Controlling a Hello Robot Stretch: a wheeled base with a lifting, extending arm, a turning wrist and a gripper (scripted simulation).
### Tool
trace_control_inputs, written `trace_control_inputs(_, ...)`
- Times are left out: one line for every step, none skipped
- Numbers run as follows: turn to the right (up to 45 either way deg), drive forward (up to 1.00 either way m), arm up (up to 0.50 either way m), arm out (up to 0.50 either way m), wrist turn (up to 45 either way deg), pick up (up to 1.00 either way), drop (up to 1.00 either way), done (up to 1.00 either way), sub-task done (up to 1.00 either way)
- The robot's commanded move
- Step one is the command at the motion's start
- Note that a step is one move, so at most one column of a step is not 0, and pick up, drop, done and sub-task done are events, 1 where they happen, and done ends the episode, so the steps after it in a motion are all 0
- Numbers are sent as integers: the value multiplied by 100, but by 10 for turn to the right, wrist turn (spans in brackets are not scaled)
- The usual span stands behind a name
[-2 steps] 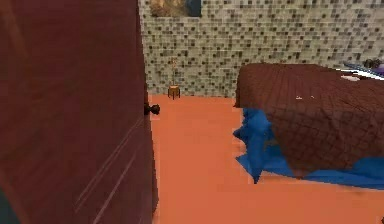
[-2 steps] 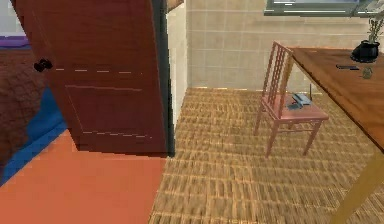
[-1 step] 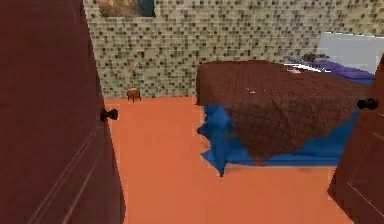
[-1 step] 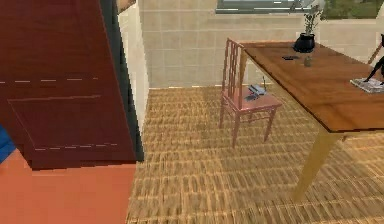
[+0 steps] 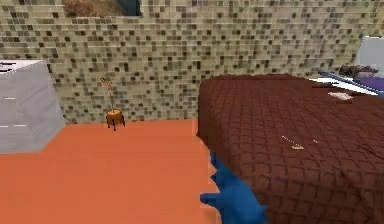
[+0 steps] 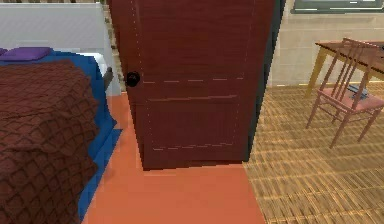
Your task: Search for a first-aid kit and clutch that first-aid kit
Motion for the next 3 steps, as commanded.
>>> trace_control_inputs(0, 10, 0, 0, 0, 0, 0, 0, 0)
trace_control_inputs(-240, 0, 0, 0, 0, 0, 0, 0, 0)
trace_control_inputs(0, 70, 0, 0, 0, 0, 0, 0, 0)
